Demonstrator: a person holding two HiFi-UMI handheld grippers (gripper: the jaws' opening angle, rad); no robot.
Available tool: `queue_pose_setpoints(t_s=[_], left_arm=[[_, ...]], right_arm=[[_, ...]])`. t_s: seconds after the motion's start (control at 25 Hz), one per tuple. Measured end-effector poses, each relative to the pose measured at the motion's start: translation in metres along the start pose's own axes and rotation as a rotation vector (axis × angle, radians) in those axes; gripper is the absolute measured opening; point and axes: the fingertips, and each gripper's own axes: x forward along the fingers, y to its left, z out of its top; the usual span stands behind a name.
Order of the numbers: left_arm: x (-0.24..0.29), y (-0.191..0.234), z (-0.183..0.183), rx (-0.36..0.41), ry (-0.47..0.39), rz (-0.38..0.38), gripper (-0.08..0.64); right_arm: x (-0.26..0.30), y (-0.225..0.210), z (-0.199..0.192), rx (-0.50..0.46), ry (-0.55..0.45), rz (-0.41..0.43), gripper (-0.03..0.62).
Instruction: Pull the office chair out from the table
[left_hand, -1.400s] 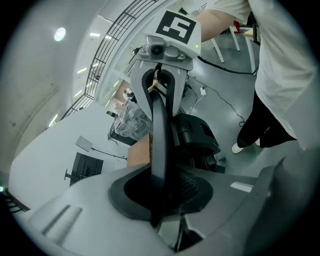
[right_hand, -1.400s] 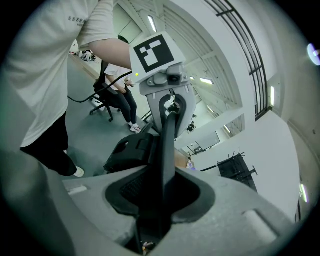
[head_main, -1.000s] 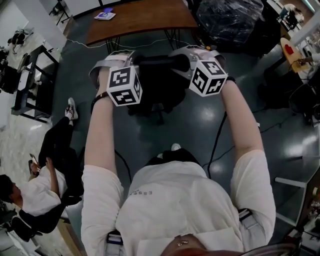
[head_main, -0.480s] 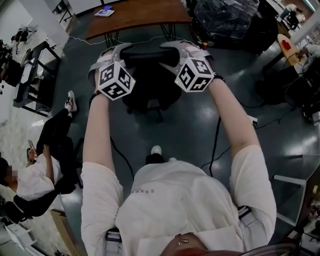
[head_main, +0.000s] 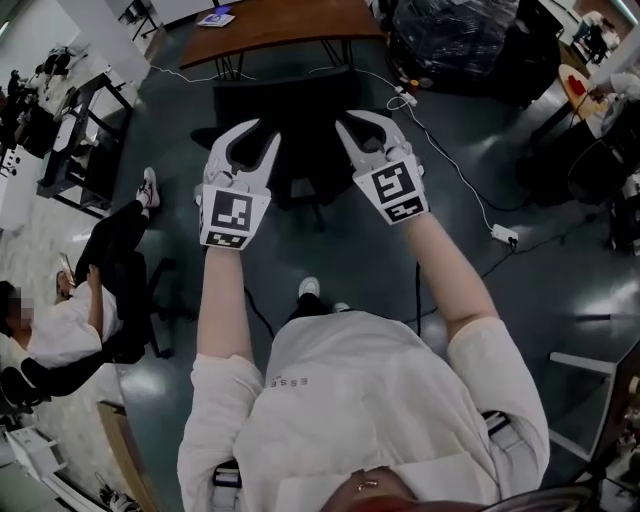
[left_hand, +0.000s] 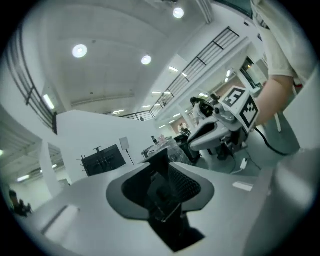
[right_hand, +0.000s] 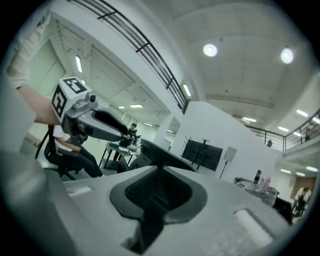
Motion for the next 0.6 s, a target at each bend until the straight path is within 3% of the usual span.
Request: queue_pose_setpoints(t_s=[0.12, 0.24, 0.4, 0.6], left_arm=[[-0.021, -0.018, 0.001, -0.178, -0.061, 0.076, 0.127], [-0.042, -0.037, 0.0, -0.309, -0.103, 0.143, 0.093], [-0.067, -0.063, -0.002, -0.373, -0.147, 0.179, 0.032], [-0.096, -0.103, -0.022, -0.451, -0.126, 0.141, 0.018]], right_arm=[[-0.022, 0.014, -0.016, 0.125, 0.015, -0.027, 0.011], [-0.044, 0.027, -0.034, 0.188, 0.026, -0.051, -0.006], [-0.066, 0.048, -0.05, 0.255, 0.041, -0.054, -0.008], [-0.098, 0.083, -0.071, 0.325, 0.099, -0.053, -0.008]])
